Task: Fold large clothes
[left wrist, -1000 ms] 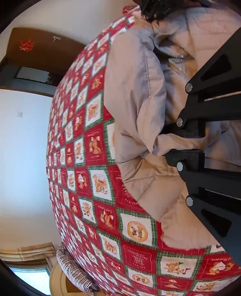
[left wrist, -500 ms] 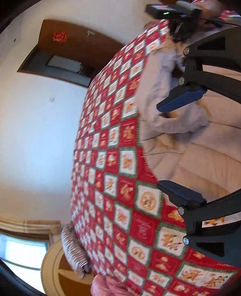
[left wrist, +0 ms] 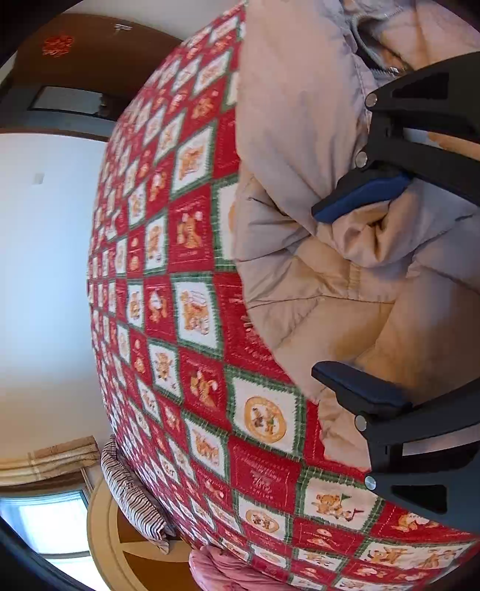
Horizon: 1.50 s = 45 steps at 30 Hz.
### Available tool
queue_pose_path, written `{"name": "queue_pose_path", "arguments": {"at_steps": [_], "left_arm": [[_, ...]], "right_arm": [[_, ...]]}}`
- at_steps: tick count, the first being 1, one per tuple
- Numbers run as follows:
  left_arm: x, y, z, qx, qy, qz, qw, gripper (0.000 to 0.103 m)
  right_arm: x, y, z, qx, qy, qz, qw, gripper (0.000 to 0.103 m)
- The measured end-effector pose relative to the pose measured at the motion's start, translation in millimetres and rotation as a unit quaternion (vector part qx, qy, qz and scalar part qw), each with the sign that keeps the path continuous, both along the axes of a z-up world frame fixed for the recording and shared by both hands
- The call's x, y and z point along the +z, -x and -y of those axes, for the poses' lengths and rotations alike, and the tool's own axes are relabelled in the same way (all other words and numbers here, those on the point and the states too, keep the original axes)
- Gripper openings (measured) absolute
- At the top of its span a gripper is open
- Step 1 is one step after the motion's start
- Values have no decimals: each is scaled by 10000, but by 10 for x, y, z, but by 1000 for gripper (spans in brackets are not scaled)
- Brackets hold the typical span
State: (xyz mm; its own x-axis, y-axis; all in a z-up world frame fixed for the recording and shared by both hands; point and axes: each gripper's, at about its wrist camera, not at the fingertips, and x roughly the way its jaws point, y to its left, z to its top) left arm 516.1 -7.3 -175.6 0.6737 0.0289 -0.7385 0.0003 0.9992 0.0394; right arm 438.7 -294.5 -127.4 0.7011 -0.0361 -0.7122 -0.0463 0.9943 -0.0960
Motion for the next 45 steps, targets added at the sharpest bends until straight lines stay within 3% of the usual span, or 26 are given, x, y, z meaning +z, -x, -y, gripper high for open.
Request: {"name": "queue_pose_path", "arguments": {"at_steps": [7, 13, 16, 18, 21, 27, 30, 36, 45], "left_arm": [[600, 128, 154, -370, 167, 606, 9973, 78], [752, 67, 273, -363, 306, 781, 9958, 78], [699, -80, 409, -334, 493, 694, 9958, 78], [630, -144, 522, -303, 379, 711, 9963, 78], [435, -229, 614, -300, 256, 525, 9978, 78], [-64, -319, 595, -308, 238, 26, 9992, 80], [-162, -300, 587, -265, 301, 55, 9992, 87], [-332, -358, 649, -252, 159, -209, 9993, 95], [-409, -377, 712, -169, -150, -295, 9993, 100]], "right_arm": [[118, 13, -146, -308, -385, -143, 9987, 49], [205, 138, -56, -547, -654, 186, 9962, 49], [294, -61, -126, -543, -852, 304, 9944, 50], [335, -282, -165, -555, -1300, 326, 9894, 50], [324, -529, -326, -486, -1521, 325, 9866, 50], [-111, -714, -673, -192, -1245, -118, 9920, 50], [-399, -706, -704, -173, -1192, -381, 9920, 50], [-486, -719, -717, -207, -1075, -407, 9932, 50], [-601, -785, -815, -234, -733, -560, 9955, 50]]}}
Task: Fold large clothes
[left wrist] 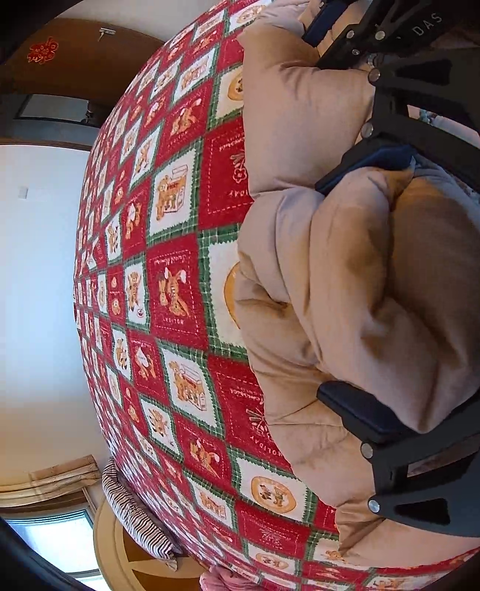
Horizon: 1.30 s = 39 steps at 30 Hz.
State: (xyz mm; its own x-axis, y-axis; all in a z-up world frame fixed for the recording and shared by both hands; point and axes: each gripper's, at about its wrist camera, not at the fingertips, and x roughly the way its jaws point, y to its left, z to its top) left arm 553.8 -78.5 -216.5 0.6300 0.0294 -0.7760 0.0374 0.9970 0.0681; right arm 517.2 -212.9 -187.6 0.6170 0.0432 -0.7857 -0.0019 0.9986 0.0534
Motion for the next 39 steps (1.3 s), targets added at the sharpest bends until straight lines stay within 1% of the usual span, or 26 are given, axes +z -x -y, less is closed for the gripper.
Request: {"name": "queue_pose_path", "arguments": {"at_steps": [10, 16, 17, 18, 19, 20, 21, 22, 23, 24, 25, 26, 27, 28, 29, 30, 31, 32, 33, 34, 37, 39], "left_arm": [[-36, -31, 27, 58, -108, -66, 9999, 102], [2, -55, 19, 67, -71, -118, 9999, 102], [60, -46, 4, 89, -29, -122, 9999, 102], [173, -8, -12, 122, 15, -18, 9999, 102], [324, 62, -44, 136, 146, 213, 9996, 102], [430, 117, -66, 122, 305, 382, 9987, 102], [542, 166, -75, 79, 490, 549, 9973, 102], [631, 185, -49, 22, 624, 634, 9960, 102], [657, 172, -18, -12, 665, 626, 9958, 102], [653, 144, 37, -73, 676, 590, 9959, 102], [600, 111, 111, -119, 584, 553, 9967, 102], [534, 78, 175, -155, 451, 508, 9976, 102], [419, 22, 235, -154, 222, 402, 9988, 102], [307, -21, 268, -91, 62, 267, 9996, 102], [204, -76, 268, -72, 65, 88, 9999, 102], [131, -113, 248, -64, 147, -35, 9999, 102], [100, -119, 227, -36, 214, -57, 9997, 102], [72, -127, 191, -2, 307, -69, 9995, 102], [39, -133, 170, 39, 352, -95, 9993, 102], [22, -129, 178, 63, 331, -103, 9994, 102], [2, -111, 262, 78, 47, -90, 9999, 102], [-17, -112, 280, 102, -11, -109, 9999, 103]], "right_arm": [[-34, -22, -31, -13, 103, -66, 9999, 50], [-41, -27, -25, -11, 118, -77, 9999, 50], [-29, -31, -28, 14, 146, -97, 9998, 50], [13, -25, -9, 80, 141, -115, 9998, 50], [72, 4, 9, 88, 107, -72, 9999, 50], [158, 64, 30, 32, 57, 74, 10000, 50], [269, 148, 66, -40, -7, 309, 9995, 50], [357, 206, 81, -88, -56, 509, 9986, 50], [460, 253, 109, -156, -106, 726, 9972, 50], [535, 254, 124, -189, -142, 839, 9962, 50], [585, 247, 132, -243, -177, 926, 9952, 50], [608, 229, 139, -309, -194, 989, 9944, 50], [598, 181, 135, -342, -151, 1002, 9943, 50], [547, 98, 106, -290, -60, 906, 9954, 50], [445, 10, 93, -238, 36, 699, 9973, 50], [337, -62, 91, -209, 87, 480, 9986, 50], [201, -126, 124, -199, -10, 254, 9995, 50], [124, -152, 165, -191, -149, 127, 9996, 50], [68, -163, 209, -211, -305, 100, 9993, 50], [55, -160, 229, -231, -356, 121, 9990, 50], [5, -188, 188, -212, -219, 57, 9995, 50], [-6, -201, 164, -207, -145, 5, 9997, 50]]}}
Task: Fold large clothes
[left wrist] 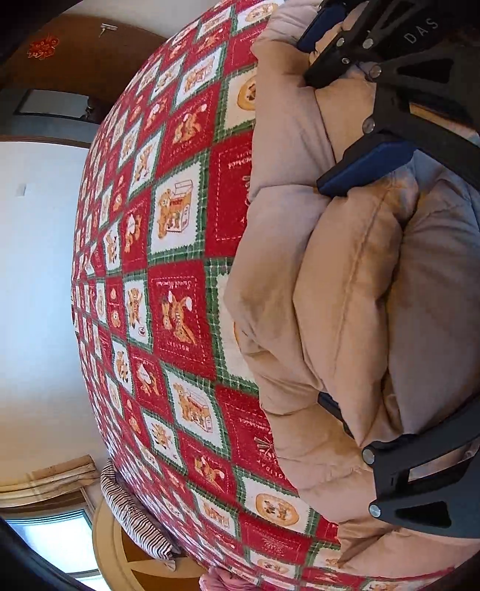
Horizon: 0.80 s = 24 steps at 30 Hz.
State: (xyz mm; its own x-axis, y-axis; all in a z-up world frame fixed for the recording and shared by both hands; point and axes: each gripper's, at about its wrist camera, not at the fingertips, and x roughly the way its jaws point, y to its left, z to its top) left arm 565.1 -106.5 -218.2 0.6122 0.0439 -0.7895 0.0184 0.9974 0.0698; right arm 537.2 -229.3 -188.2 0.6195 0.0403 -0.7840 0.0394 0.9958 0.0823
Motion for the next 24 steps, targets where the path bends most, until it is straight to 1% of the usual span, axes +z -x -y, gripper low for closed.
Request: {"name": "queue_pose_path", "arguments": {"at_steps": [5, 24], "left_arm": [[-19, -2, 21, 24, -108, 31, 9999, 103], [-33, 0, 31, 34, -176, 74, 9998, 103]], "right_arm": [[-19, -6, -68, 3, 279, -56, 9996, 50], [-45, -18, -53, -11, 223, -49, 9997, 51]]}}
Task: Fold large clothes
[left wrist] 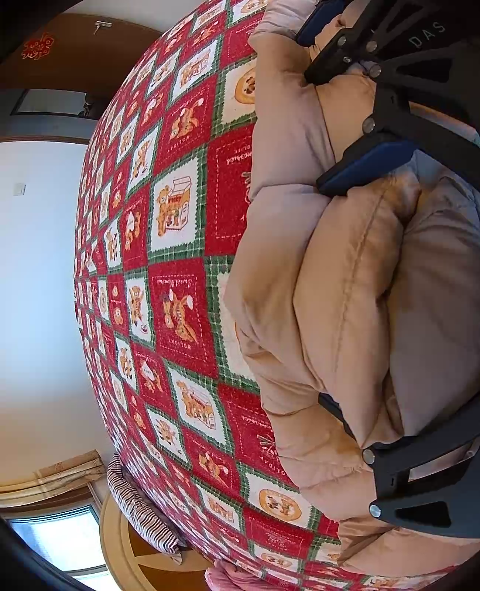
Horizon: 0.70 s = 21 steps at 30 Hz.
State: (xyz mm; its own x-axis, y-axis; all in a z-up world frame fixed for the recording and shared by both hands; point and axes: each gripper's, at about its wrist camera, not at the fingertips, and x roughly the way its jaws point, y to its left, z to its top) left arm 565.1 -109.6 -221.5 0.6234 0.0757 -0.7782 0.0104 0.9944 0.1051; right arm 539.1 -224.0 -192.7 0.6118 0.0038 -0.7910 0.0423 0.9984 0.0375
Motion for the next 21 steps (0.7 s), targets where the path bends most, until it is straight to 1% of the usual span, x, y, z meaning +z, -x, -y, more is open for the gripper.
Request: {"name": "queue_pose_path", "arguments": {"at_steps": [3, 6, 7, 8, 9, 10, 11, 12, 13, 14, 15, 16, 17, 18, 19, 21], "left_arm": [[-4, 0, 3, 4, -5, 8, 10000, 103], [47, -39, 41, -16, -136, -48, 9999, 103], [99, -53, 33, -50, -103, -94, 9999, 102], [229, -27, -14, -111, -9, -13, 9999, 102], [366, 36, -65, -100, 31, 196, 9998, 102], [557, 143, -147, -107, 89, 482, 9987, 102], [730, 265, -239, -195, 160, 640, 9976, 102], [840, 378, -321, -233, 185, 711, 9970, 102], [969, 584, -473, -216, 217, 817, 9962, 102], [1017, 741, -578, -215, 259, 858, 9957, 102], [1047, 993, -744, -253, 321, 861, 9954, 102], [1044, 1242, -914, -247, 332, 799, 9959, 102], [994, 1507, -1092, -218, 329, 678, 9969, 102], [932, 1728, -1239, -223, 343, 536, 9977, 102], [862, 1955, -1391, -194, 348, 384, 9985, 102], [702, 2481, -1756, -47, 428, 56, 9991, 102]], "right_arm": [[-10, 3, 5, -1, -15, 6, 10000, 51], [-9, -14, -27, 4, 65, -10, 10000, 51], [2, -18, -26, 26, 118, -32, 9999, 51], [26, -34, -28, 97, 182, -107, 9997, 51], [73, -25, -3, 235, 195, -200, 9993, 53], [117, -12, 17, 295, 149, -234, 9992, 58], [212, 108, 109, 274, 25, -195, 9994, 62], [261, 181, 147, 215, -5, -165, 9996, 75], [377, 396, 263, 114, -29, -39, 9999, 81], [467, 603, 365, 37, -86, 133, 9999, 82], [520, 748, 432, -7, -149, 232, 9996, 82], [572, 1047, 572, -32, -270, 269, 9993, 82], [588, 1241, 650, -51, -342, 229, 9991, 82], [588, 1528, 771, -131, -459, 183, 9987, 82], [582, 1695, 833, -185, -514, 154, 9984, 82], [513, 2303, 1023, -419, -594, -7, 9974, 82]]}}
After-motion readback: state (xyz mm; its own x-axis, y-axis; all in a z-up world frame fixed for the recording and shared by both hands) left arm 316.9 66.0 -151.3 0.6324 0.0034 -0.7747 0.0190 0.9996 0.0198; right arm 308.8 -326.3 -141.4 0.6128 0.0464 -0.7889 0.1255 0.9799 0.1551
